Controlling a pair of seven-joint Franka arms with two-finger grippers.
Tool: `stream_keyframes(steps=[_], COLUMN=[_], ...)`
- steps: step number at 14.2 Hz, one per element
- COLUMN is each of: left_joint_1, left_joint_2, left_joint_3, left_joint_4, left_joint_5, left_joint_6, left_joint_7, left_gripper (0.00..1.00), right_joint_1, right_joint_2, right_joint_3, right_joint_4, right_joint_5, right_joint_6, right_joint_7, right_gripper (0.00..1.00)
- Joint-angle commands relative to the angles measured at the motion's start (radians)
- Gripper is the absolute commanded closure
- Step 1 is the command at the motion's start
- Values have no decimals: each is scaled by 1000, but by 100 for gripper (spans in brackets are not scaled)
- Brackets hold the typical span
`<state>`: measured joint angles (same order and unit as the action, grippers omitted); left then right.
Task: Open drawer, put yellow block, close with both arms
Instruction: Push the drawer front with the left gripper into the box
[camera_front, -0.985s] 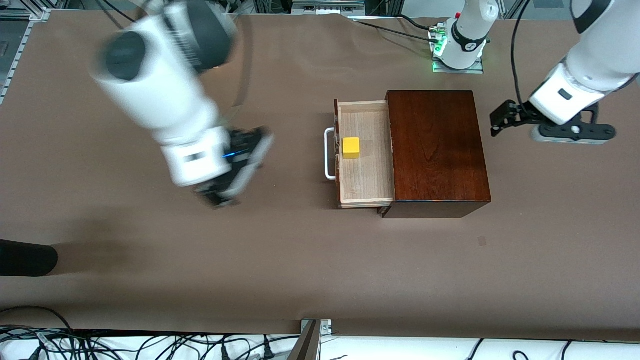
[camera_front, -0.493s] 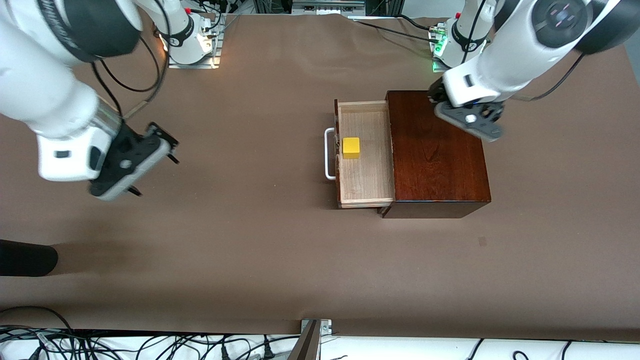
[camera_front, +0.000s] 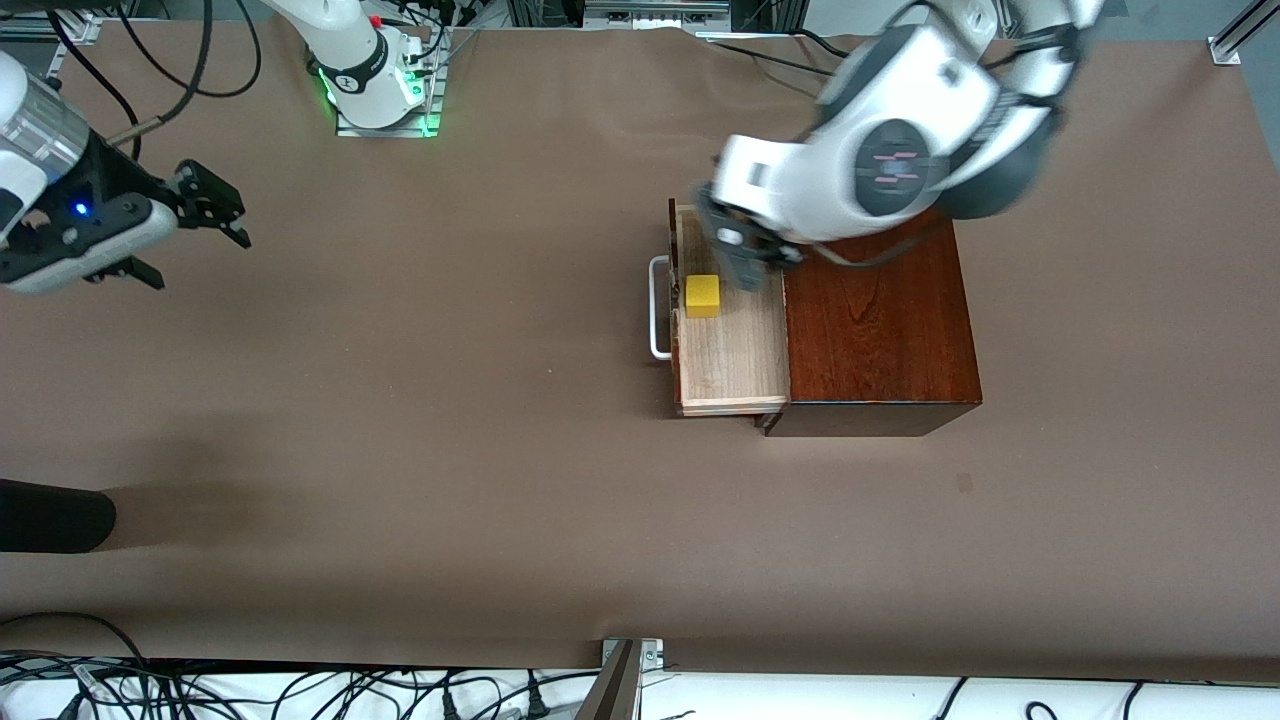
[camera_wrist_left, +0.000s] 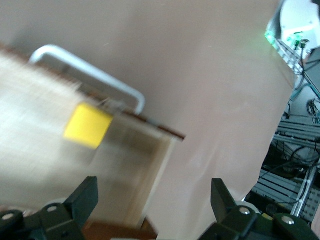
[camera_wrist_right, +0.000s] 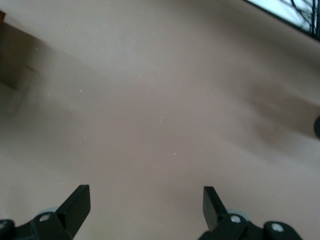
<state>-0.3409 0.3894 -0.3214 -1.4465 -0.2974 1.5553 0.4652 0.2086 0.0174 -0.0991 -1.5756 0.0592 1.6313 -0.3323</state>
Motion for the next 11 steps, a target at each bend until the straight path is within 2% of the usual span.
stream_keyframes(steps=[1,3,5,7,9,11], left_joint_1=[-68,-130,-197,-248,-276,-282], left_joint_2=[152,196,241,287,318,350], left_joint_3=[4,8,4,4,4,4], left_joint_4=[153,155,155,155,140,138], left_joint_5=[-12,23,140,222,303,319], left_joint_6=[-28,50,145,242,351,382], left_joint_7=[21,33,55,96,137,161], left_gripper=[0,0,0,0,0,0], right_joint_1=[2,2,2,3,3,3], right_joint_2=[-44,-44,-44,-40,-34,-33], right_joint_3=[-7,-7,-2,-1,-1,-2], right_joint_4=[-66,-67,-64,-63,-61,-58], right_joint_5=[1,1,-47,-56,-59,-71], right_joint_6=[22,19,15,18,19,24], right_joint_7=[103,153,167,170,168,168], right_gripper=[0,0,0,0,0,0])
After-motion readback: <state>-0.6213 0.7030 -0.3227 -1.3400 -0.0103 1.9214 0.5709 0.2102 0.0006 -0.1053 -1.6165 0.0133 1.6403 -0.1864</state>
